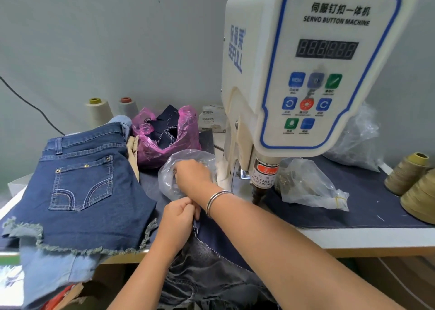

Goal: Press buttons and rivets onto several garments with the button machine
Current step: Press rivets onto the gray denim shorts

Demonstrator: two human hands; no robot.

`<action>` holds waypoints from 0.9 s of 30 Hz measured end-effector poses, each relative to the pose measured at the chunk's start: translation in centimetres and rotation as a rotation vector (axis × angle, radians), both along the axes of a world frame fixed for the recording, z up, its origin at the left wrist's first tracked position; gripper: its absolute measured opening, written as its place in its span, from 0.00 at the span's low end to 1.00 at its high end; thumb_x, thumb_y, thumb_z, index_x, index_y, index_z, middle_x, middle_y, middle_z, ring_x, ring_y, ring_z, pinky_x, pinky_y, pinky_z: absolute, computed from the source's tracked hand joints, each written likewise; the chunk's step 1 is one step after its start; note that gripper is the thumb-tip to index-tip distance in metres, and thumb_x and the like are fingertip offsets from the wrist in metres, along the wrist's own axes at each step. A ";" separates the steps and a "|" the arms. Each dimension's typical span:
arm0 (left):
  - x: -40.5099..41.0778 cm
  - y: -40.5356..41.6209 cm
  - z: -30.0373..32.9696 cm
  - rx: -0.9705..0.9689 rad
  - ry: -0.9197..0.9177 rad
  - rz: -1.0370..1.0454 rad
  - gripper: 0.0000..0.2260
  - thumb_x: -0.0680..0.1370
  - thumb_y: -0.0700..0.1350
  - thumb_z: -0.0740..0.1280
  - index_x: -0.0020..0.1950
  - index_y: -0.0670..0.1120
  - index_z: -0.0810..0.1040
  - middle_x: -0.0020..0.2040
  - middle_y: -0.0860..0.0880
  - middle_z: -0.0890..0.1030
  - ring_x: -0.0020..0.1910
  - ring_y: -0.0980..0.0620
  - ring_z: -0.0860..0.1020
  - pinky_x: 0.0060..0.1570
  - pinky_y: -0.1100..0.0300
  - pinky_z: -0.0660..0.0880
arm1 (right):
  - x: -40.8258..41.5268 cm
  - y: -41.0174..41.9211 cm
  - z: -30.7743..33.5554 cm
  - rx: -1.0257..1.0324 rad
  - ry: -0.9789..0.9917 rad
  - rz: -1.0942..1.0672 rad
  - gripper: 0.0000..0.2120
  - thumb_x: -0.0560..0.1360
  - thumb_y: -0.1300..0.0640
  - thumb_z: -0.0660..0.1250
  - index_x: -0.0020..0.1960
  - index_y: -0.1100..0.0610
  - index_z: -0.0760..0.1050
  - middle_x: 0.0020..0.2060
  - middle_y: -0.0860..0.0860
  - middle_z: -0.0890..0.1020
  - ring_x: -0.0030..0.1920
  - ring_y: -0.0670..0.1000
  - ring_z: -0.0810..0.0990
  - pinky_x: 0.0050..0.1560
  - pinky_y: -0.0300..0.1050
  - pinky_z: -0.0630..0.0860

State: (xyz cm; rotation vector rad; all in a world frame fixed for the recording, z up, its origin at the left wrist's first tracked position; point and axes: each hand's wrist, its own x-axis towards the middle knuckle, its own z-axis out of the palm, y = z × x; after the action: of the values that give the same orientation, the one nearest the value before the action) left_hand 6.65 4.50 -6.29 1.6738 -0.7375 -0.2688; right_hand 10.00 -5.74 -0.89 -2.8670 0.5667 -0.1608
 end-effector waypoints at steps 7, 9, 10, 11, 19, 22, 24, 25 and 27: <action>0.1 -0.1 -0.1 0.039 0.012 0.022 0.12 0.67 0.43 0.56 0.24 0.51 0.71 0.22 0.48 0.72 0.24 0.55 0.69 0.29 0.60 0.65 | 1.9 -0.3 -0.1 -0.246 0.065 0.097 0.14 0.74 0.63 0.64 0.60 0.58 0.76 0.56 0.55 0.80 0.57 0.57 0.79 0.50 0.49 0.73; 0.1 -0.2 -0.1 0.053 0.013 0.042 0.12 0.66 0.44 0.56 0.24 0.52 0.72 0.21 0.49 0.72 0.24 0.55 0.69 0.30 0.56 0.65 | 2.2 -0.3 -0.1 -0.277 0.055 0.118 0.15 0.74 0.63 0.65 0.60 0.59 0.75 0.55 0.55 0.81 0.56 0.57 0.80 0.48 0.48 0.73; 0.1 -0.2 -0.1 0.058 0.013 0.051 0.12 0.66 0.44 0.56 0.24 0.52 0.72 0.21 0.49 0.72 0.24 0.55 0.69 0.30 0.56 0.65 | 2.3 -0.3 -0.1 -0.291 0.039 0.125 0.14 0.74 0.63 0.65 0.60 0.60 0.75 0.55 0.54 0.81 0.56 0.57 0.80 0.45 0.48 0.72; 0.1 -0.2 -0.1 0.062 0.014 0.056 0.12 0.66 0.44 0.56 0.24 0.53 0.73 0.21 0.50 0.72 0.24 0.55 0.69 0.30 0.56 0.65 | 2.3 -0.3 -0.1 -0.299 0.023 0.129 0.14 0.74 0.63 0.64 0.60 0.60 0.74 0.55 0.54 0.81 0.56 0.57 0.80 0.44 0.47 0.71; 0.0 -0.2 0.1 0.068 0.040 0.062 0.13 0.66 0.44 0.56 0.24 0.53 0.73 0.20 0.50 0.71 0.23 0.54 0.69 0.30 0.56 0.65 | 2.4 -0.4 -0.6 -0.283 0.032 0.109 0.17 0.74 0.63 0.66 0.63 0.61 0.72 0.55 0.55 0.81 0.55 0.57 0.80 0.49 0.49 0.74; 0.0 -0.3 0.2 0.070 0.023 0.053 0.13 0.66 0.44 0.56 0.24 0.53 0.73 0.21 0.51 0.72 0.23 0.57 0.69 0.29 0.60 0.65 | 2.2 -0.5 -0.9 -0.244 0.041 0.102 0.17 0.73 0.64 0.67 0.62 0.61 0.72 0.54 0.55 0.81 0.55 0.58 0.80 0.51 0.51 0.74; 0.0 -0.3 0.2 0.065 0.015 0.048 0.13 0.66 0.44 0.56 0.23 0.53 0.73 0.21 0.52 0.72 0.23 0.58 0.69 0.28 0.64 0.65 | 2.2 -0.6 -1.0 -0.220 0.037 0.099 0.18 0.72 0.63 0.68 0.61 0.60 0.72 0.55 0.55 0.81 0.56 0.58 0.79 0.52 0.51 0.73; 0.0 -0.3 0.2 0.060 0.013 0.048 0.13 0.66 0.44 0.56 0.23 0.53 0.73 0.21 0.52 0.72 0.23 0.58 0.69 0.28 0.66 0.64 | 2.1 -0.6 -1.1 -0.208 0.037 0.097 0.18 0.72 0.63 0.68 0.62 0.60 0.72 0.55 0.56 0.80 0.56 0.58 0.79 0.52 0.51 0.73; 0.0 -0.3 0.2 0.048 0.007 0.047 0.14 0.67 0.43 0.56 0.23 0.53 0.72 0.21 0.53 0.72 0.23 0.59 0.69 0.28 0.67 0.65 | 2.1 -0.6 -1.1 -0.171 0.046 0.087 0.19 0.72 0.63 0.68 0.62 0.60 0.71 0.56 0.56 0.80 0.57 0.58 0.79 0.53 0.51 0.73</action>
State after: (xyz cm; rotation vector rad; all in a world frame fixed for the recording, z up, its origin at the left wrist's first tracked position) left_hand 6.62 4.17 -6.14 1.7324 -0.6901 -0.2607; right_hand 12.08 -6.37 -2.01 -3.0625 0.4560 -0.1357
